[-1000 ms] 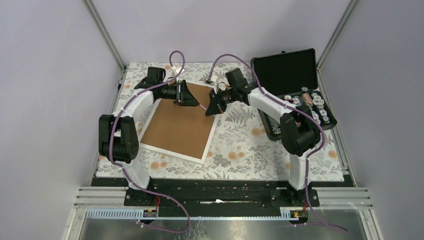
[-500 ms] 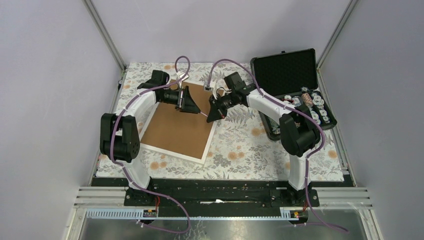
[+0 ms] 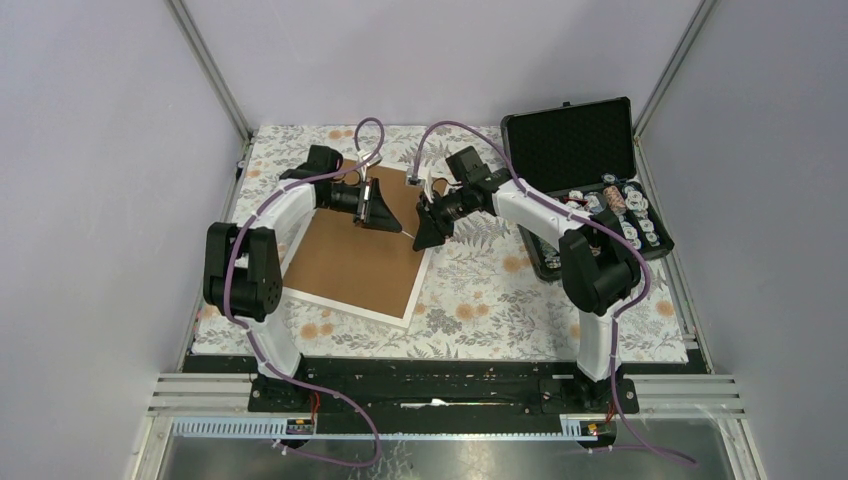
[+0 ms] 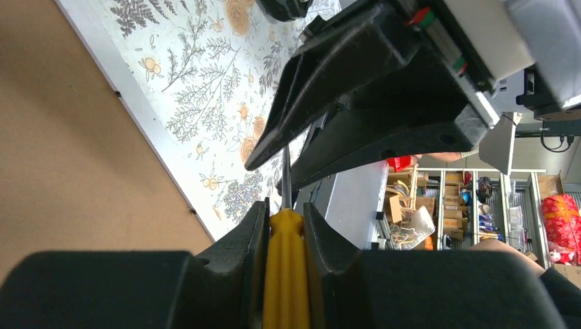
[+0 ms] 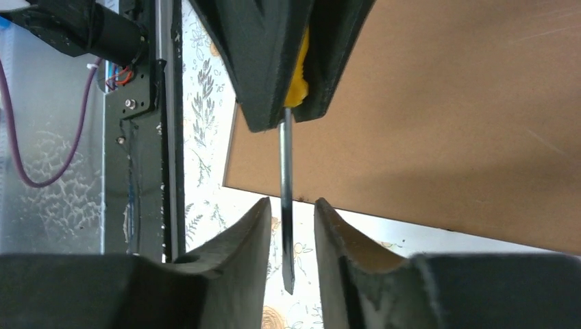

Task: Take the photo out of the frame
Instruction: Adjust the screwdriver, then release the photo frame item from the photo frame.

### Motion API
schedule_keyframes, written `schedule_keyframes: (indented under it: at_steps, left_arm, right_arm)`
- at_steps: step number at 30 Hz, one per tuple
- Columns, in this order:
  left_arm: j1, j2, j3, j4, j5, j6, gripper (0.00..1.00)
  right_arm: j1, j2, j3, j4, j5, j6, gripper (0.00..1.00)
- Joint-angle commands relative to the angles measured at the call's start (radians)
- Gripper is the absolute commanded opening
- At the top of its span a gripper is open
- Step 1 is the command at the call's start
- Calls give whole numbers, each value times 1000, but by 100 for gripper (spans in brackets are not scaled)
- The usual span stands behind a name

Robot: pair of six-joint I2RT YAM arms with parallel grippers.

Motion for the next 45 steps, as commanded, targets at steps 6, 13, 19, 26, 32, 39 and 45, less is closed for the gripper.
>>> schedule_keyframes:
  at_steps: [6,13,19,26,32,39,45]
  left_arm:
    - [88,-69,-80,-293,-60,329,0]
    - [106,-165,-221,-181,-219,282,0]
    - [105,-232,-311,-11,-281,174,0]
    - [79,-228,-383,98,-280,123,0]
    - [53,-210,-395,131,-271,105,0]
    - [32,-181,-415,186,-278,80,0]
    - [-20,-176,-424,217,-295,43,0]
  right_arm:
    - [-69,-95,-130,82,43,161,64]
    - [-77,-149,-377,185,178,287,54]
    - [-60,-96,-442,303,187,414,50]
    - [4,-46,-470,448,221,476,49]
    - [67,-27,-505,509,254,430,39]
    - [95,-22,-545,577,295,454,37]
    - [112,-11,-548,605,297,473,38]
